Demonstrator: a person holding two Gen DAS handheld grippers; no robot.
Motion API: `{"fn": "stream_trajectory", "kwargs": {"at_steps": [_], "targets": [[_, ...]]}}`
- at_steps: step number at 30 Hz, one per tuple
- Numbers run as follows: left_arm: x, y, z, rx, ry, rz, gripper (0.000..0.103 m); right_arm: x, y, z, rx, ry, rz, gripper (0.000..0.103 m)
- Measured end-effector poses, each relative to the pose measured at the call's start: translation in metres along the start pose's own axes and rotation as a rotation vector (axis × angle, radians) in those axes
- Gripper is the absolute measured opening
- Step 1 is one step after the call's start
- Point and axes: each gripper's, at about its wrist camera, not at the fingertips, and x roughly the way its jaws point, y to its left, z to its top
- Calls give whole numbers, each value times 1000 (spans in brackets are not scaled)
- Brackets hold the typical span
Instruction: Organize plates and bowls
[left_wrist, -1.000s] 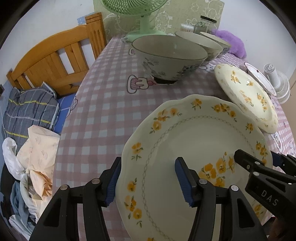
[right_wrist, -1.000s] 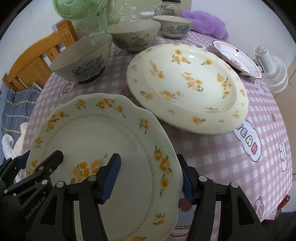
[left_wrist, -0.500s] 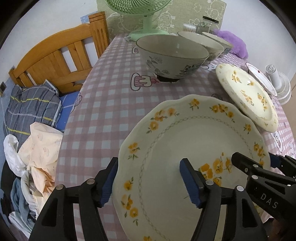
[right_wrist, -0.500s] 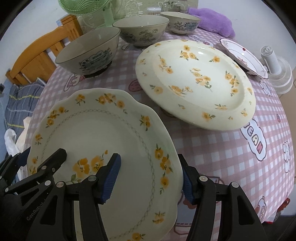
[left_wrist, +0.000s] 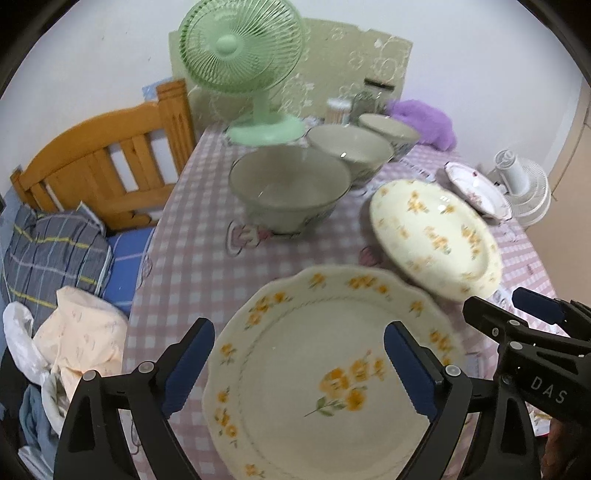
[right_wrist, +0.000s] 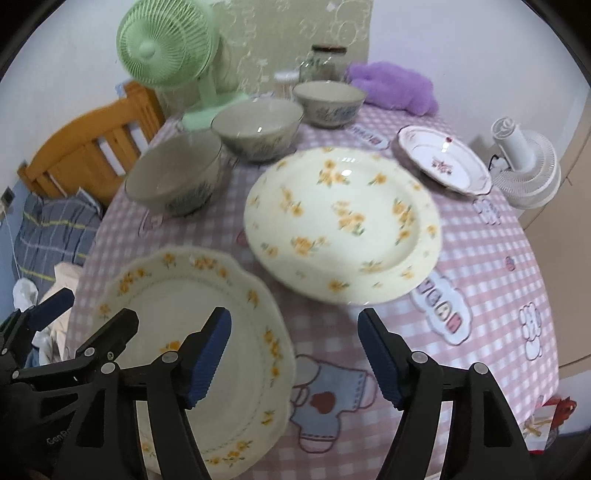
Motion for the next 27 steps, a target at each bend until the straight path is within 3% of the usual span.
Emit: {"fn": "stream_trajectory", "kwargs": {"at_steps": [8, 15, 27], "targets": [[-3, -34, 21, -11, -59, 4, 94, -17, -37, 18, 34, -77, 19, 74], [5, -69, 38, -67, -63, 59, 94, -12, -70, 40, 0, -99, 36, 74], [49, -107, 73, -136, -38, 137, 94, 25, -123, 85, -51, -80, 35, 82]]}}
